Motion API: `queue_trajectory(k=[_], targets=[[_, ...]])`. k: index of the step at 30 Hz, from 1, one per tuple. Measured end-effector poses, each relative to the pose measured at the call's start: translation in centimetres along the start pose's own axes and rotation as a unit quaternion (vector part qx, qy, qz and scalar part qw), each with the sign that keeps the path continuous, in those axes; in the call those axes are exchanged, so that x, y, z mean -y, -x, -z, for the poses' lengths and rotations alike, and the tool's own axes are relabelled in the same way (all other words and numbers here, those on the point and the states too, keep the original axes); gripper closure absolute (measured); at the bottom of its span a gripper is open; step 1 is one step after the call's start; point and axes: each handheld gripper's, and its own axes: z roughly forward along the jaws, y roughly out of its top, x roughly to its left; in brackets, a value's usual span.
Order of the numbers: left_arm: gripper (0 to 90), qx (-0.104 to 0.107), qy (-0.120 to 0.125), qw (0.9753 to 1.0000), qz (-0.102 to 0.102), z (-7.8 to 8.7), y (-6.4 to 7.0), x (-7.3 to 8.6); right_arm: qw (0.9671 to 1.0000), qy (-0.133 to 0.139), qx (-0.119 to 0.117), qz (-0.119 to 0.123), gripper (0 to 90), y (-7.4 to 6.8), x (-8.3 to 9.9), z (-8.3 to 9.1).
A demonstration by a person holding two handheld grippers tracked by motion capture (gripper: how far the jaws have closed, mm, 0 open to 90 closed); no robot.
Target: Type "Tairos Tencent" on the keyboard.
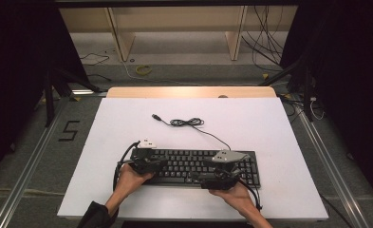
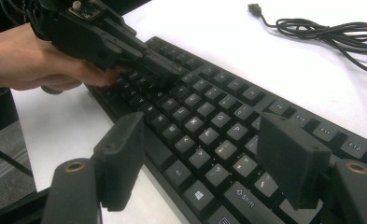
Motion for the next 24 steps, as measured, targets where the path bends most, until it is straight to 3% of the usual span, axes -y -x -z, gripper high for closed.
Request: queue_trajectory(k=[9,18,24], targets=[[71.2,0.020,0.026,0.9994,0.011,1.4,-0.2,-0.2,1.0000,0.002,0.003,-0.001,33.3,0.2,0.0,0.2],[53.3,0.043,0.065,0.9962,0.038,3.2,-0.6,-0.1,0.9999,0.012,0.010,-0.006,33.3,0.8,0.2,1.2],[47.7,0.048,0.077,0.9953,0.036,3.8,-0.4,-0.1,0.9998,0.014,0.013,-0.009,33.3,1.2,0.3,1.8]])
